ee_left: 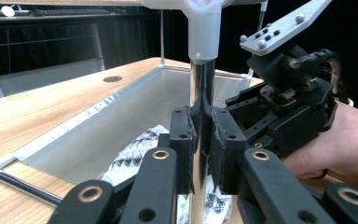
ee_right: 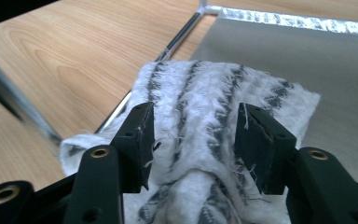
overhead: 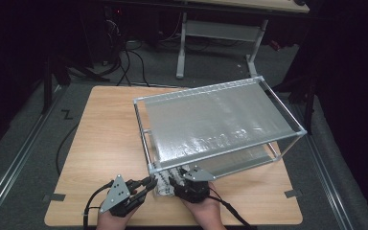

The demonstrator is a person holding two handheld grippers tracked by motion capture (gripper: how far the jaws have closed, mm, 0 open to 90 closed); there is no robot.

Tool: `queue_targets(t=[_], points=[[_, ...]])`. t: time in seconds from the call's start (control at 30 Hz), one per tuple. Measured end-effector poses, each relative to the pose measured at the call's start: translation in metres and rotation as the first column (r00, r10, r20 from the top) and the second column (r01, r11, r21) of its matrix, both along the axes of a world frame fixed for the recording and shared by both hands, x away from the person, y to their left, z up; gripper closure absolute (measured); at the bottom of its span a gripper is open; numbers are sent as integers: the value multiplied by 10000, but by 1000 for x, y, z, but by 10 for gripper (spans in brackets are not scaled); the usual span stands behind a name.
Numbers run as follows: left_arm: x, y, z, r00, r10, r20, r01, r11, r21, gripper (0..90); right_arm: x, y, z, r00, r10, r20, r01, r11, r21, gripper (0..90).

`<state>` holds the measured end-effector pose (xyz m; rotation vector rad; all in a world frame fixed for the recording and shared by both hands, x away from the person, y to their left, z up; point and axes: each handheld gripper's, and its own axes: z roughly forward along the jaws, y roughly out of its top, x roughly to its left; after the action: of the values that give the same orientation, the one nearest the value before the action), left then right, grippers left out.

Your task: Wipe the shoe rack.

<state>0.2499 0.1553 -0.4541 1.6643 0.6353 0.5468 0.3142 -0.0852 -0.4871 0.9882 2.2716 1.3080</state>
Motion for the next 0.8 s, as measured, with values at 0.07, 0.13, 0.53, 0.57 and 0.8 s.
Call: queue_targets(t=[0.07, 0.13, 0.53, 0.57, 0.8], points=[[0, 0, 0, 10000, 2, 0, -2, 10000, -7, 803, -1, 1, -2, 9999, 142, 41, -141, 9998, -133, 556], [0, 0, 0, 10000, 19, 10, -19, 10000, 2, 802, -2, 4, -5, 9996, 288, -12, -289, 9990, -347, 614], [0, 0, 0, 10000, 12, 5, -12, 10000, 6, 805, 4, 8, -15, 9994, 54, -350, -110, 9872, -1592, 661], [0, 0, 0, 10000, 17, 3, -17, 10000, 4, 806, 4, 6, -15, 9991, -49, -411, -18, 9867, -1623, 658], [0, 1, 1, 10000, 0, -42, 0, 10000, 15, 806, 13, -20, -15, 9965, -759, -337, 693, 9836, -1668, 654]])
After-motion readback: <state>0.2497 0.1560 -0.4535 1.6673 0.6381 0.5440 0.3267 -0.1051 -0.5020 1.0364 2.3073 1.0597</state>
